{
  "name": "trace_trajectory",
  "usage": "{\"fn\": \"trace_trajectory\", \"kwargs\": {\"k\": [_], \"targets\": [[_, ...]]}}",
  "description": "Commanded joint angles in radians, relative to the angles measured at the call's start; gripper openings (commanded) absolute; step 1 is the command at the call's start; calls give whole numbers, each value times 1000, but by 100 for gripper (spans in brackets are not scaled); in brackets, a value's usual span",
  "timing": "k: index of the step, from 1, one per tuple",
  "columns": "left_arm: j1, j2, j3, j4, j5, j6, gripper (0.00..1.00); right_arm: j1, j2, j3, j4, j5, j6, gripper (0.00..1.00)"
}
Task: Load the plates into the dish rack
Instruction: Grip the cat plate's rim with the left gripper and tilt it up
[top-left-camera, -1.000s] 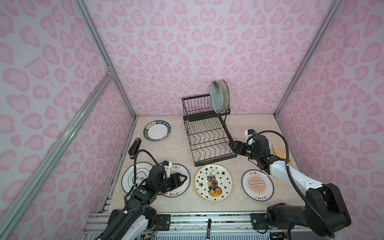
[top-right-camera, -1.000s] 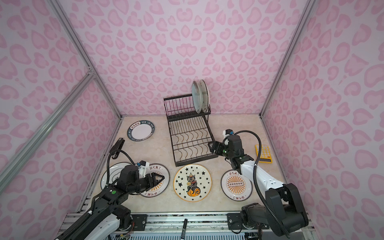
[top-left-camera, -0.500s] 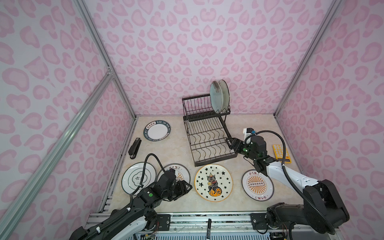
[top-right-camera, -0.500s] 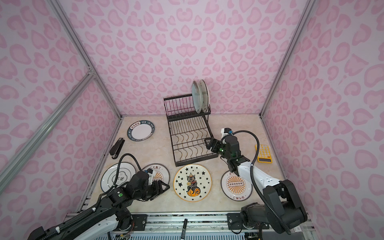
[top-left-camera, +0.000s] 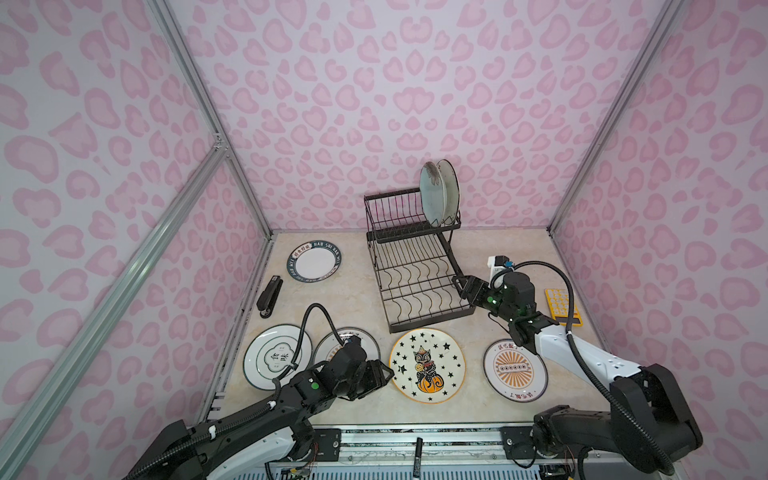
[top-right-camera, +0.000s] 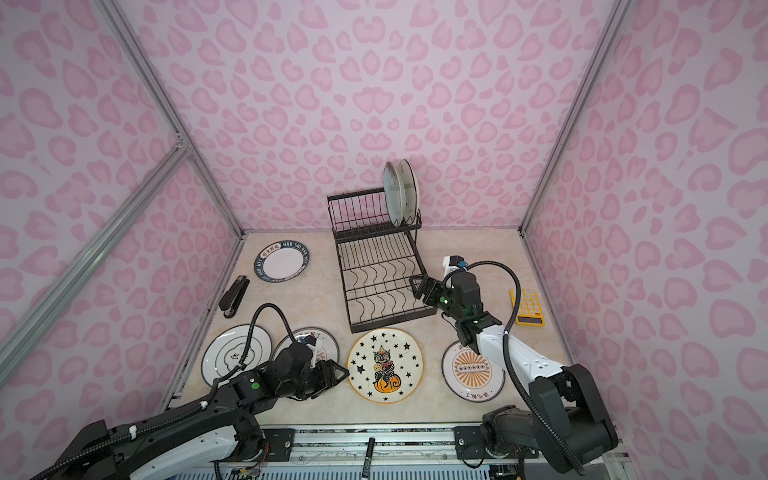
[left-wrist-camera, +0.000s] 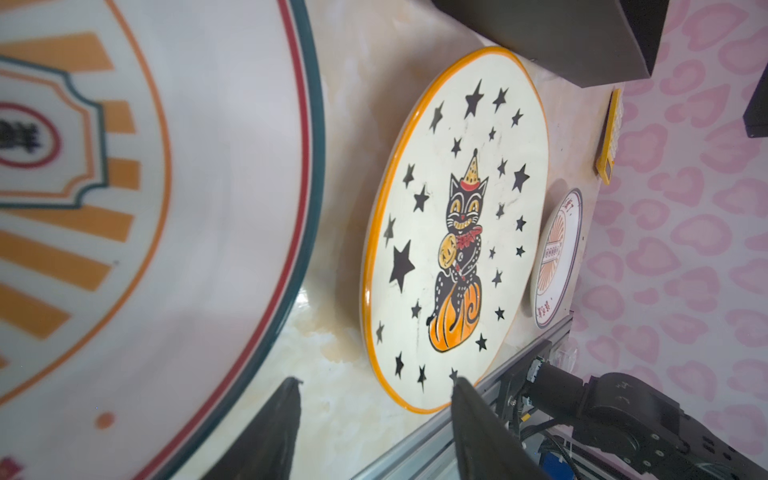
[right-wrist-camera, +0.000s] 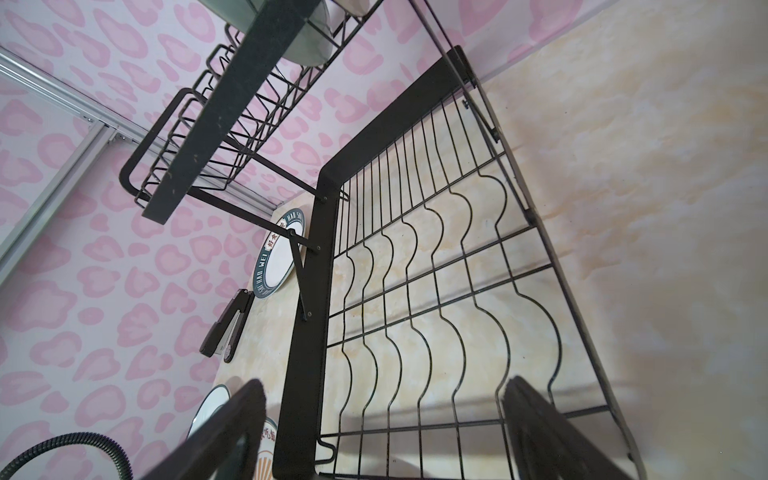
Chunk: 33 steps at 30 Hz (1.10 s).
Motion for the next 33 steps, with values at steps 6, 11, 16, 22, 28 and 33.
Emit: {"fn": "trace_trajectory", "kwargs": {"k": [6, 11, 16, 22, 28, 33], "targets": [[-56, 101, 60, 2, -107, -60, 57, -7, -30, -13, -12, 2, -21, 89], [-60, 148, 78, 27, -113, -65, 53, -21, -52, -28, -20, 0, -25, 89], [-60, 185, 79, 59, -141, -97, 49, -35, -85, -29, -55, -9, -36, 89], [-61, 262, 101, 113, -134, -101, 47, -52, -134, -35, -111, -7, -66, 89], [-62, 345, 130, 147, -118, -98, 43, -79, -169, -56, -123, -29, -67, 89], [-61, 395, 152, 160, -109, -96, 37, -93, -193, -65, -147, -35, -76, 89]]}}
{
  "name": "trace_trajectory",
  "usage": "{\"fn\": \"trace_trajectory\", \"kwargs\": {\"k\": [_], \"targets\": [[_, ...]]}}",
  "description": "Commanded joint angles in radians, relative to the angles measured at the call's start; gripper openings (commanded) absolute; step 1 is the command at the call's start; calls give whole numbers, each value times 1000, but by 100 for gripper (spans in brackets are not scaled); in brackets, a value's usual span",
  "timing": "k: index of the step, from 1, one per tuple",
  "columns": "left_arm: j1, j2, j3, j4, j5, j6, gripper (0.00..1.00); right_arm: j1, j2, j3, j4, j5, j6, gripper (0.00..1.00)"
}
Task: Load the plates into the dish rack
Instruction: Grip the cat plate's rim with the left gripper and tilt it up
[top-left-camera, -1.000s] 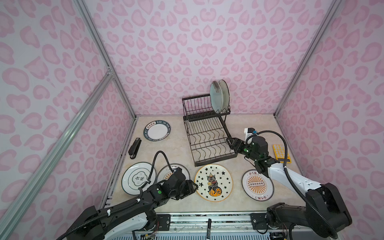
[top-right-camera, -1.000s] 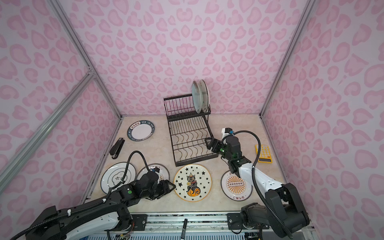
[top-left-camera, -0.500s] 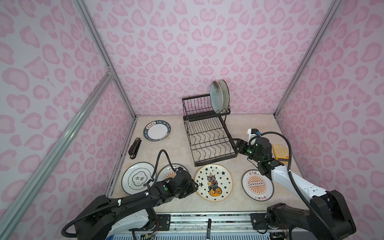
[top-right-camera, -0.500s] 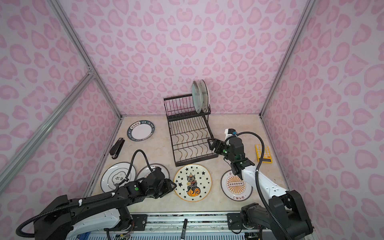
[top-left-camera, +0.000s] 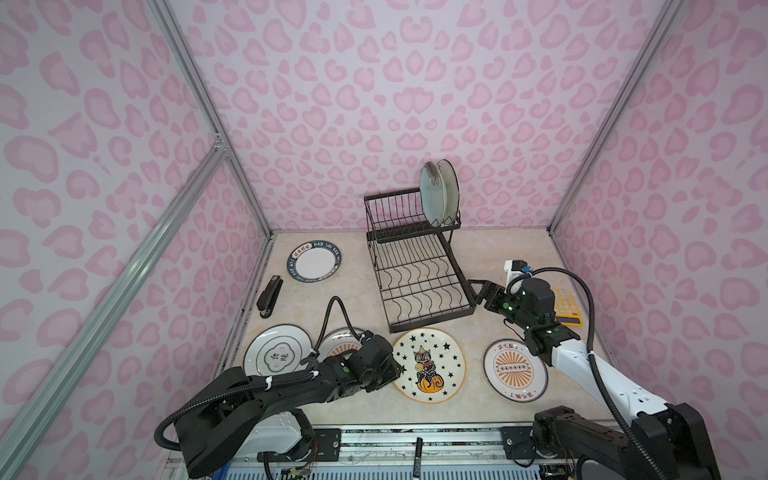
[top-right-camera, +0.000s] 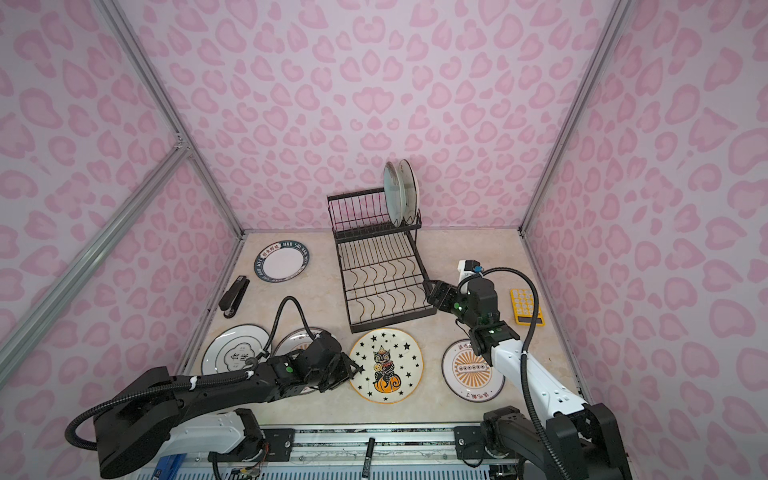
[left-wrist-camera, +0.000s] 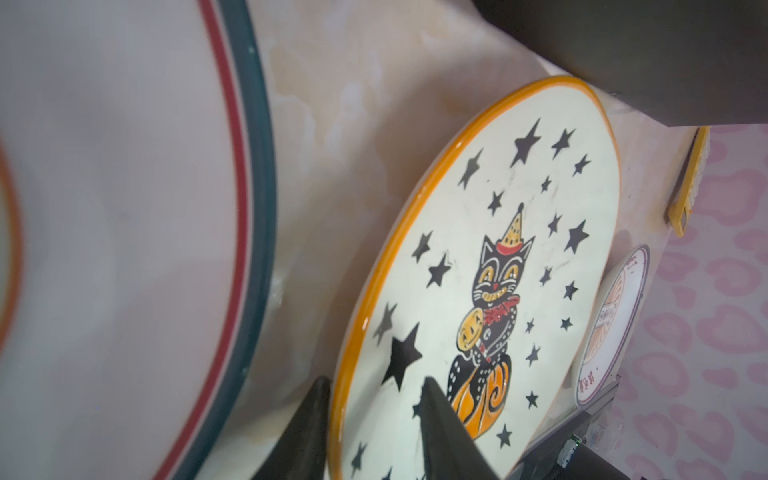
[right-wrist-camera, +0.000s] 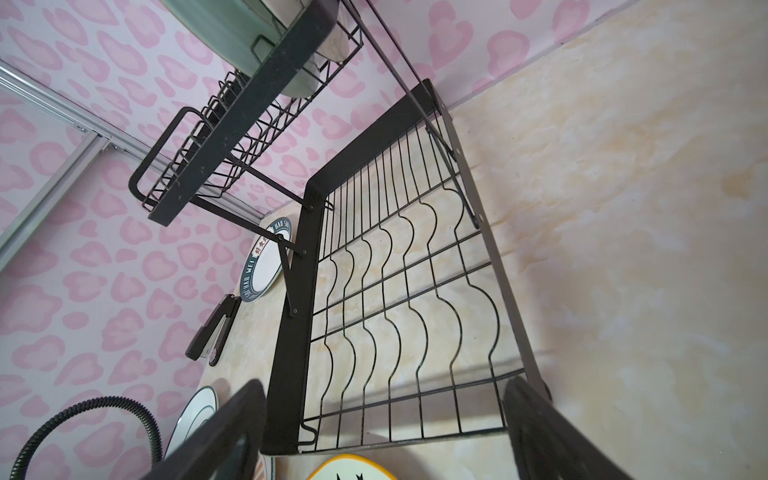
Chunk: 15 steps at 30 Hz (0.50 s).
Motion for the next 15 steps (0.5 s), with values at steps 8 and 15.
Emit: {"fn": "trace_trajectory", "kwargs": {"k": [8, 15], "targets": [[1, 22, 24, 22, -4, 6, 23, -26, -19, -16, -14, -29, -16, 89], [1, 12, 37, -4, -14, 21, 16, -26, -45, -43, -72, -40, -24, 88]]}}
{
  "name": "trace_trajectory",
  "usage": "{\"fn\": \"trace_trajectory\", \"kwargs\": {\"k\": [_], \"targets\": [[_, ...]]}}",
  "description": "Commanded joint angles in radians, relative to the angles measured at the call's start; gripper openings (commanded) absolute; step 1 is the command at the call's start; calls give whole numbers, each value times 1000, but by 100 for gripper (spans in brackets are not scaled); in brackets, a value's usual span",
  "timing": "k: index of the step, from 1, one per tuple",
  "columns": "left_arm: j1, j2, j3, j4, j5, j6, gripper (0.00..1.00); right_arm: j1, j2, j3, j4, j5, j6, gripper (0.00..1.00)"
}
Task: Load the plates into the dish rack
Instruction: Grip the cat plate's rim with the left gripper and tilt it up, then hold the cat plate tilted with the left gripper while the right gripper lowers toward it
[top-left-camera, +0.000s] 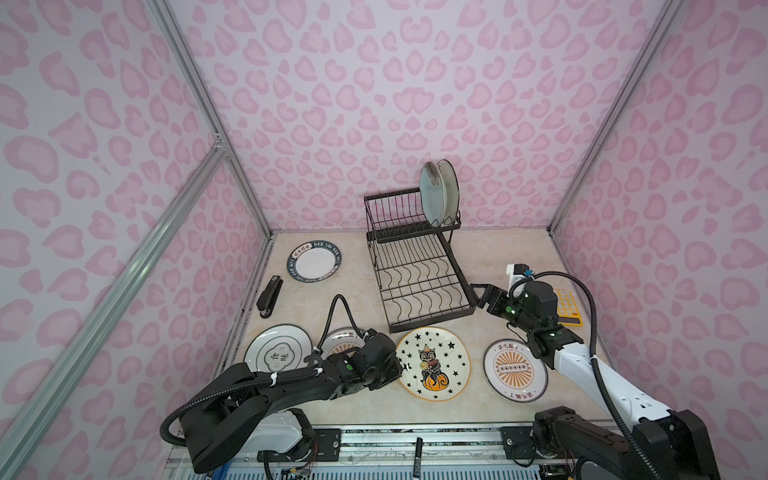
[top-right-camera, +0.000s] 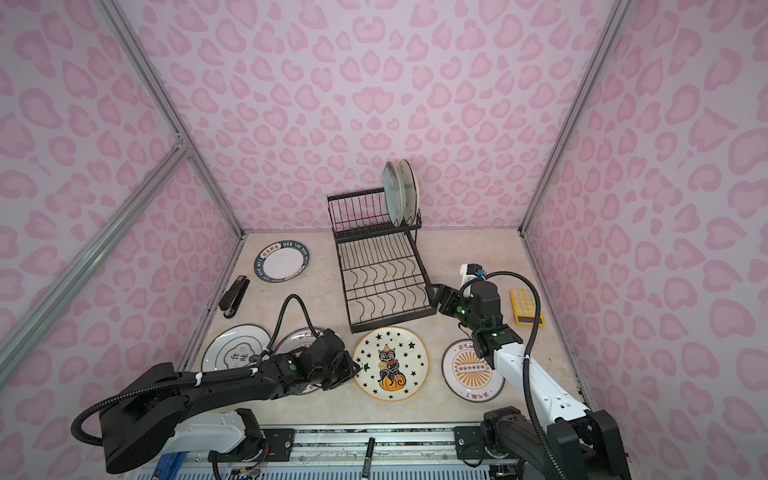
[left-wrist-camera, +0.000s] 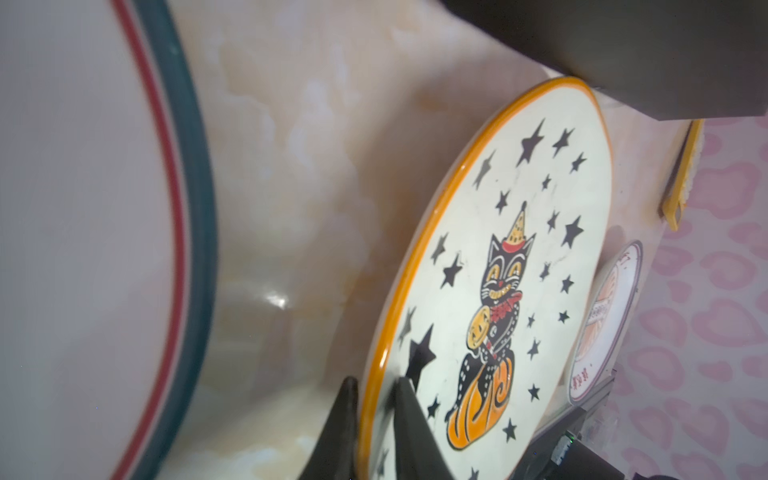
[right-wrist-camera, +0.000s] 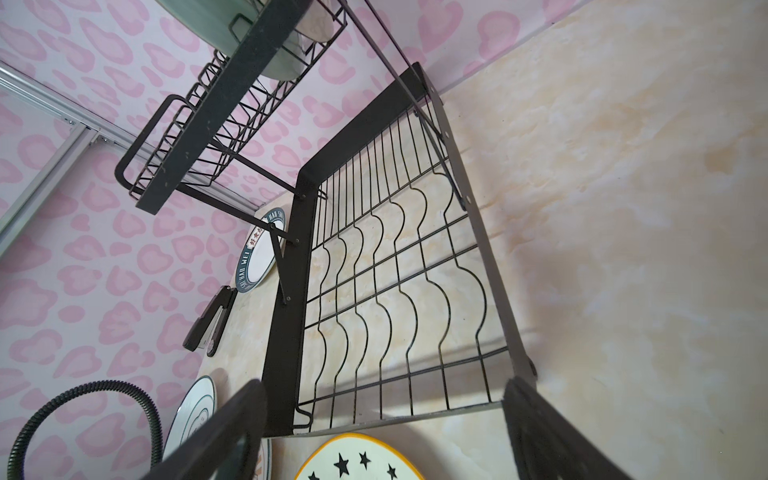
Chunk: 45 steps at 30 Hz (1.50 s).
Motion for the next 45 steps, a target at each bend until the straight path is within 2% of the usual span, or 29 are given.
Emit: {"fn": "trace_trajectory", "kwargs": {"k": [1, 11, 19, 24, 30, 45], "targets": [[2, -6, 10, -11, -24, 20, 15, 0, -25, -17, -52, -10, -25, 88], [1, -13, 30, -9, 2, 70, 4, -4, -162, -62, -231, 29, -60, 89], [17, 4, 68, 30, 46, 121, 4, -17, -171, -72, -223, 41, -57, 88], [62, -6, 67, 62, 59, 99, 4, -24, -167, -77, -216, 42, -58, 89], [116, 7, 88, 135, 130, 98, 4, -32, -161, -78, -225, 40, -66, 89], [187, 15, 71, 309, 235, 63, 4, -53, -142, -80, -216, 35, -72, 89]]}}
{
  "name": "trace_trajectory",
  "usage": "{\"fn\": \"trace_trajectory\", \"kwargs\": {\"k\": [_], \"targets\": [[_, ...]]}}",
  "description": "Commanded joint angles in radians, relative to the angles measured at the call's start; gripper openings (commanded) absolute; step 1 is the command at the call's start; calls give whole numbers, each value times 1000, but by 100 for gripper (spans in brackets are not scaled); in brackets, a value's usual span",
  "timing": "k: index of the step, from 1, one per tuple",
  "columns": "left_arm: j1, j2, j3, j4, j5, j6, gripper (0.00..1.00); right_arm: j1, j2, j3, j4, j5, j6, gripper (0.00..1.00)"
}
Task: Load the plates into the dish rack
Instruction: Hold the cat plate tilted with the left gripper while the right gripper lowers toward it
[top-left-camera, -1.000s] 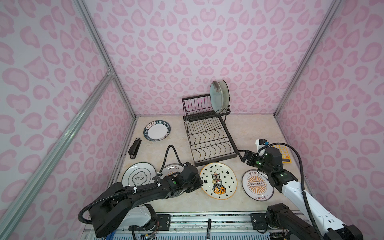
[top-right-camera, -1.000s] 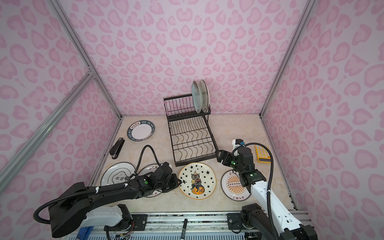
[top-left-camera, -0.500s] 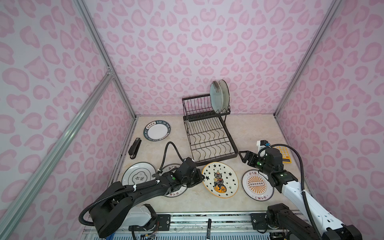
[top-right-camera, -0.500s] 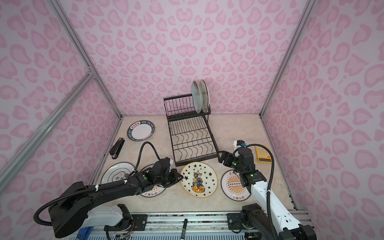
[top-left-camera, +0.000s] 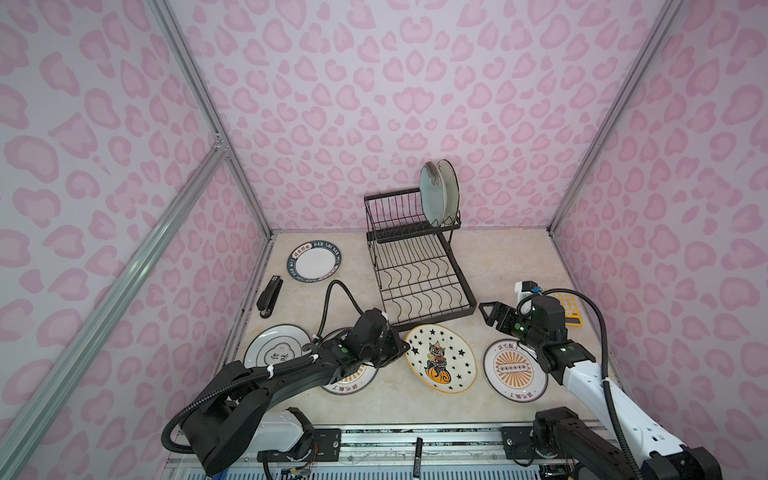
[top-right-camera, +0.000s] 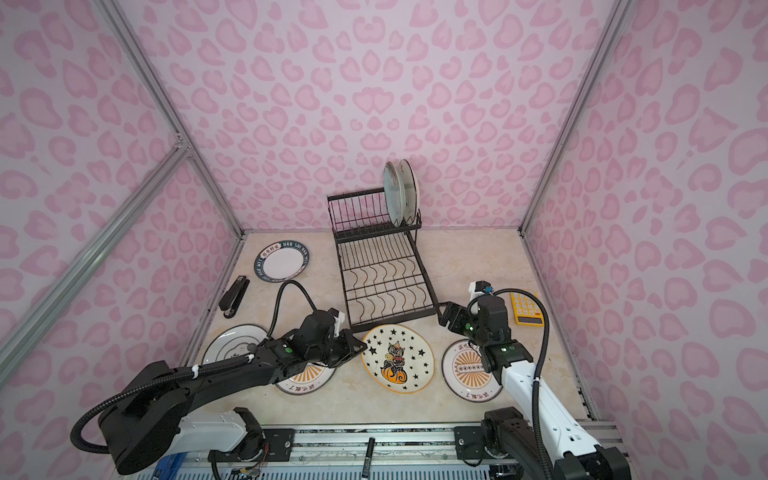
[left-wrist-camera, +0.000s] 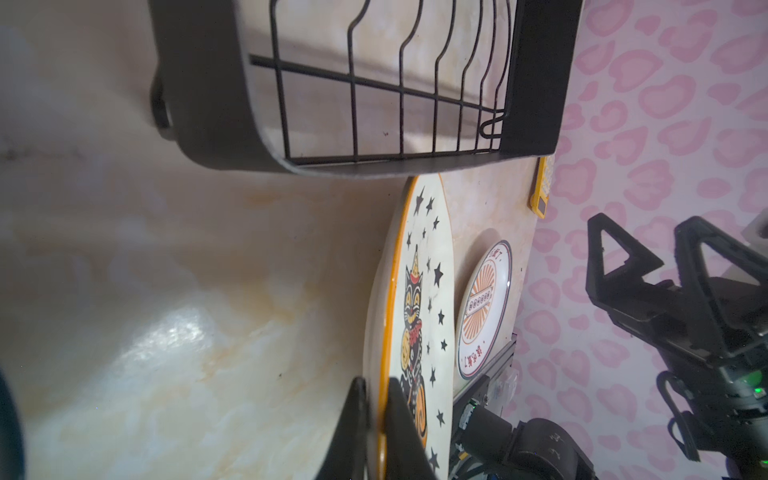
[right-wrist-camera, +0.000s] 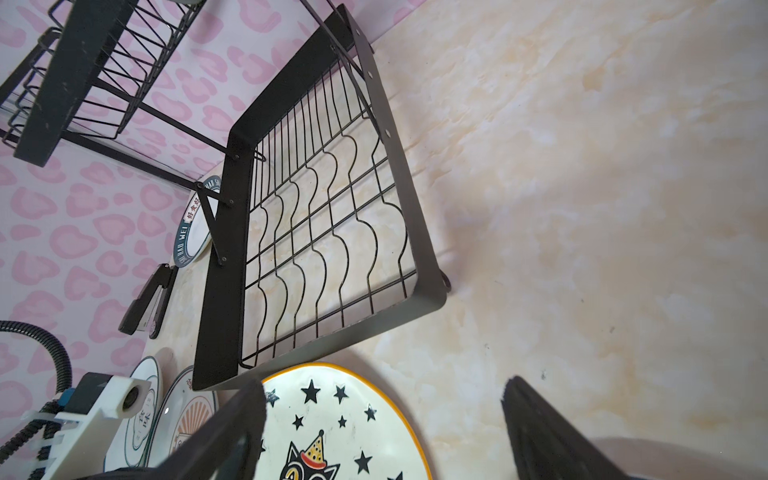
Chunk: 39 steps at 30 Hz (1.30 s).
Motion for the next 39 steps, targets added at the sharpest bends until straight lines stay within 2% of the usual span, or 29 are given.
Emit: {"fn": "trace_trajectory", "kwargs": {"k": [1, 11, 16, 20, 24, 28, 36, 39], "targets": [[15, -4, -3, 185, 15, -36, 4, -2, 6, -3, 7, 0, -11, 88], [35, -21, 8, 160, 2, -23, 4, -7, -5, -31, -56, -66, 27, 89], [38, -45, 7, 126, -36, -9, 4, -1, -76, -87, -149, -157, 149, 88], [38, -55, 9, 103, -57, 5, 4, 35, -163, -117, -245, -182, 258, 88], [38, -55, 2, 111, -59, -2, 4, 79, -245, -130, -346, -193, 351, 88], [38, -52, -1, 116, -57, -3, 4, 133, -325, -167, -373, -196, 480, 88], [38, -49, -1, 122, -52, -1, 4, 305, -395, -264, -304, -113, 684, 86], [37, -53, -3, 119, -52, -1, 4, 352, -385, -305, -226, -90, 737, 80]]}}
